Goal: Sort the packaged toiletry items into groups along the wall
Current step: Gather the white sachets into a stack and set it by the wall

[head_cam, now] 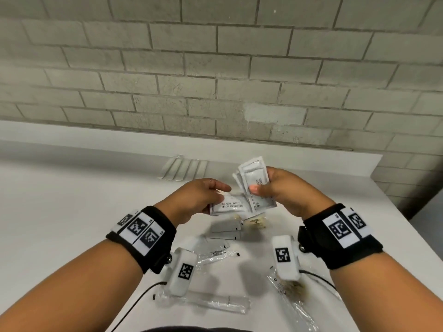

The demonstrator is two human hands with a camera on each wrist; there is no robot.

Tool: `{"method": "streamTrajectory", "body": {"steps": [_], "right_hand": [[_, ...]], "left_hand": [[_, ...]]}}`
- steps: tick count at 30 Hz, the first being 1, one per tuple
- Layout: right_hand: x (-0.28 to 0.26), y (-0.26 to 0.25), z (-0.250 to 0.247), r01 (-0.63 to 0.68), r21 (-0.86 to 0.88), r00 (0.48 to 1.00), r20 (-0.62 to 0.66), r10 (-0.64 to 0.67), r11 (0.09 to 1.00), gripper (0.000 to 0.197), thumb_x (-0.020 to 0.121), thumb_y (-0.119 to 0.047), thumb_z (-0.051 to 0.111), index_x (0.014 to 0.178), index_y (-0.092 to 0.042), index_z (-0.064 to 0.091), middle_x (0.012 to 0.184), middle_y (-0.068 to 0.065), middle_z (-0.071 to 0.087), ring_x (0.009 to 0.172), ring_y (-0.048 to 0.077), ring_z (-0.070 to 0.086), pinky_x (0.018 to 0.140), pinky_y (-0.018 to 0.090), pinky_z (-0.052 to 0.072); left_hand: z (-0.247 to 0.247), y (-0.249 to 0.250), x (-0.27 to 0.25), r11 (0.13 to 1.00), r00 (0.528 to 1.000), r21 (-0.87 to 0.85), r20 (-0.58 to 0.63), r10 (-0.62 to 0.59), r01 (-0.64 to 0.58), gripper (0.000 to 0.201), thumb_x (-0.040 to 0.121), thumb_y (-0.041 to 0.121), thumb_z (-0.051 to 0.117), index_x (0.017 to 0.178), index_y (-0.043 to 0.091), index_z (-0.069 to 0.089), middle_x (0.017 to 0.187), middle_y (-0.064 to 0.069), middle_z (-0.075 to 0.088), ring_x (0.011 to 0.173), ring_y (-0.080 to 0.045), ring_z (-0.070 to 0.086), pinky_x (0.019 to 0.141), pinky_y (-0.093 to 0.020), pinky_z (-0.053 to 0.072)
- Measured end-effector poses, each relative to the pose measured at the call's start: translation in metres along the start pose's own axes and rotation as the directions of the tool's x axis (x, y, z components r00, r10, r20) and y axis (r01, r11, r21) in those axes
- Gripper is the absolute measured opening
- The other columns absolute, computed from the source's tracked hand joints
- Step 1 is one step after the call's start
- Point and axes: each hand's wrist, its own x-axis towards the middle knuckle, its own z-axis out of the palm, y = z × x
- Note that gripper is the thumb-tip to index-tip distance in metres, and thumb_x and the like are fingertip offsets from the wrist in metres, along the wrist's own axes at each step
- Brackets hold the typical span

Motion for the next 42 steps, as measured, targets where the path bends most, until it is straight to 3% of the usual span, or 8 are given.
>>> {"method": "streamTrajectory", "body": {"steps": [5,11,16,21,25,30,33,42], "right_hand": [[0.005,0.011,0.024,-0.050,0.471,0.989,-0.102,0.110,0.881,0.028,0.092,-0.001,0.053,0.118,-0.007,0.062,0.103,0.011,0.073,0.096,0.030,0.069,0.090,0.050,0.052],[0.018,0.008,0.055,-0.057,0.442,0.971,-0.185,0.153,0.895,0.036,0.093,-0.004,0.056,0.124,-0.013,0.040,0.114,0.015,0.064,0.098,0.040,0.065,0.085,0.059,0.052],[0.014,-0.002,0.059,-0.096,0.270,0.990,-0.074,0.120,0.958,0.019,0.099,-0.025,0.047,0.115,-0.022,0.057,0.089,0.006,0.065,0.071,0.021,0.058,0.059,0.030,0.039],[0.012,-0.008,0.090,-0.039,0.403,0.966,-0.217,0.137,0.914,0.030,0.101,-0.030,0.040,0.104,-0.016,0.066,0.102,0.010,0.071,0.090,0.019,0.069,0.086,0.038,0.055],[0.005,-0.009,0.065,0.135,-0.206,0.970,-0.170,-0.172,0.969,0.072,0.080,-0.055,0.063,0.143,-0.030,0.038,0.152,-0.001,0.031,0.131,0.010,0.039,0.105,0.024,0.034],[-0.003,-0.011,0.054,0.386,-0.735,0.923,0.304,-0.237,0.558,0.140,0.056,-0.050,0.086,0.135,-0.055,-0.030,0.159,-0.011,0.000,0.148,0.012,-0.001,0.119,0.034,0.013],[-0.004,-0.011,0.045,0.383,-0.659,0.923,0.248,-0.293,0.648,0.133,0.060,-0.034,0.086,0.141,-0.056,-0.017,0.129,-0.008,0.032,0.121,0.011,0.040,0.091,0.023,0.048],[-0.011,-0.002,0.037,0.442,-0.629,0.894,0.249,-0.373,0.639,0.112,0.062,-0.039,0.085,0.147,-0.047,0.014,0.126,-0.011,0.035,0.117,0.003,0.041,0.095,0.022,0.046]], "left_hand": [[0.000,-0.004,0.005,0.881,0.980,-0.463,-0.197,0.011,-0.103,0.018,0.091,-0.006,0.049,0.095,0.010,0.059,0.092,-0.011,0.066,0.075,-0.017,0.063,0.074,-0.028,0.054],[0.015,-0.007,0.005,0.896,0.999,-0.444,-0.032,0.013,-0.026,0.009,0.076,0.014,0.061,0.084,0.017,0.056,0.075,0.002,0.063,0.074,-0.013,0.057,0.068,-0.027,0.044],[0.015,-0.005,0.008,0.829,0.997,-0.559,0.070,0.033,0.012,0.055,0.078,0.044,0.069,0.121,0.011,0.060,0.113,-0.005,0.061,0.107,-0.022,0.056,0.096,-0.040,0.040],[0.038,0.008,0.007,0.747,0.998,-0.665,-0.055,-0.022,-0.020,0.025,0.099,0.023,0.046,0.100,0.008,0.067,0.089,-0.006,0.072,0.082,-0.018,0.068,0.061,-0.025,0.052],[0.025,0.003,0.009,0.739,0.987,-0.672,-0.148,-0.069,-0.049,0.018,0.094,0.009,0.051,0.086,0.005,0.067,0.082,-0.012,0.072,0.082,-0.025,0.067,0.073,-0.036,0.054],[0.028,0.007,-0.001,0.801,0.994,-0.589,0.083,-0.075,0.110,0.018,0.088,0.001,0.049,0.095,0.003,0.065,0.078,-0.015,0.064,0.071,-0.025,0.066,0.061,-0.033,0.053],[0.029,0.007,-0.004,0.767,0.980,-0.625,0.196,-0.026,0.146,0.016,0.085,-0.002,0.049,0.085,0.007,0.063,0.067,-0.009,0.063,0.061,-0.019,0.065,0.056,-0.028,0.051],[0.039,0.008,-0.004,0.761,0.975,-0.631,0.224,-0.006,0.150,0.024,0.084,-0.002,0.046,0.072,0.007,0.065,0.063,-0.010,0.063,0.060,-0.020,0.066,0.055,-0.028,0.052]]}}
